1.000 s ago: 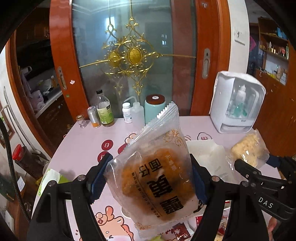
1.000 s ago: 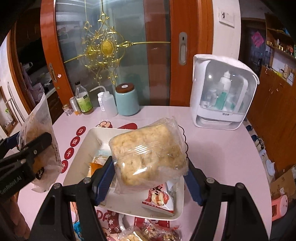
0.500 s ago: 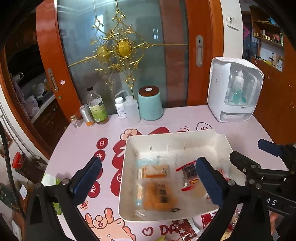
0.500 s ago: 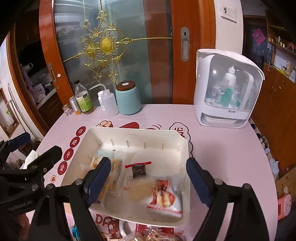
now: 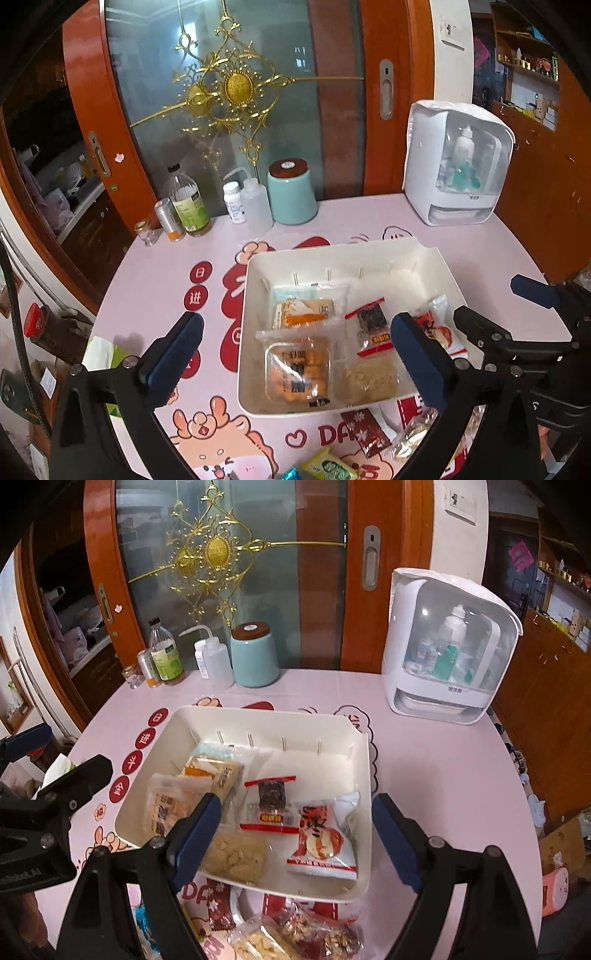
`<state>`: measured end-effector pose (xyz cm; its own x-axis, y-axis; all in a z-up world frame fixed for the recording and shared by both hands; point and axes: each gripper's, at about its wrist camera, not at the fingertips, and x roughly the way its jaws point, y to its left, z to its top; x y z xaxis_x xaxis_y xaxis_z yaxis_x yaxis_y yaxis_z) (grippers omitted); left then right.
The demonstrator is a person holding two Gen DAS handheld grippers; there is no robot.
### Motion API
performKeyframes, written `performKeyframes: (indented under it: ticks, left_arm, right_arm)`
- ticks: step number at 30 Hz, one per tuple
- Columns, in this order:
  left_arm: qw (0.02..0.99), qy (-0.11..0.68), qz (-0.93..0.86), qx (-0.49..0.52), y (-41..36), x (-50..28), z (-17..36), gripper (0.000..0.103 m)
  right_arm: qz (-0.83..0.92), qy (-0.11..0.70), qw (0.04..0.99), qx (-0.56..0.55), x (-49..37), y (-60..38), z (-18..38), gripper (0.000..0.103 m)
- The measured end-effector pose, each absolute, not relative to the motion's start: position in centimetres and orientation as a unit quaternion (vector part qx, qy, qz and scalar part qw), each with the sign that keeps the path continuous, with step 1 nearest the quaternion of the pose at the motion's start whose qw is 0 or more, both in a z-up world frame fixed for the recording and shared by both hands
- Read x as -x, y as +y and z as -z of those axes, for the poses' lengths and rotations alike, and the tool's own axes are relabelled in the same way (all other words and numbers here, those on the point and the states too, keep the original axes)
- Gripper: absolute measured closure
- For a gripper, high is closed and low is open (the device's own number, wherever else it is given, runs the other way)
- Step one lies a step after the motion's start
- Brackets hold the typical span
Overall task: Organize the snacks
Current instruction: 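Carry both bags into the white tray and open both tools, then withdraw both tools from the tray toward the remaining snacks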
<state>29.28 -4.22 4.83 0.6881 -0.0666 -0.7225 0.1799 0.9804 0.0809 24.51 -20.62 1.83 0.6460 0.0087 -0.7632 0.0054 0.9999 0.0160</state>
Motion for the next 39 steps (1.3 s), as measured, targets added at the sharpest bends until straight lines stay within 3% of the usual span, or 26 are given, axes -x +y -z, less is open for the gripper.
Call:
performKeyframes:
  ticks: [18, 29, 39]
  left_arm:
    - [0.907, 0.405, 0.07, -0.09, -2.3, -25.6, -4.3, 0.002]
    - [0.914, 0.383, 0.075, -0.111, 3.1, -20.0, -4.8, 0.002]
    - [0.896, 0.421, 0.098, -0.103, 9.2, -15.6, 0.2, 0.002]
  right_arm:
    - [0.002, 0.456, 0.89, 0.004, -21.1, -20.4, -0.9, 0.018]
    - [-0.031, 0.439, 0.897, 0.045, -15.9, -17.0, -1.2, 0.019]
    - [-0.131, 0.435, 0.887, 0.079, -12.4, -10.9, 1.7, 0.019]
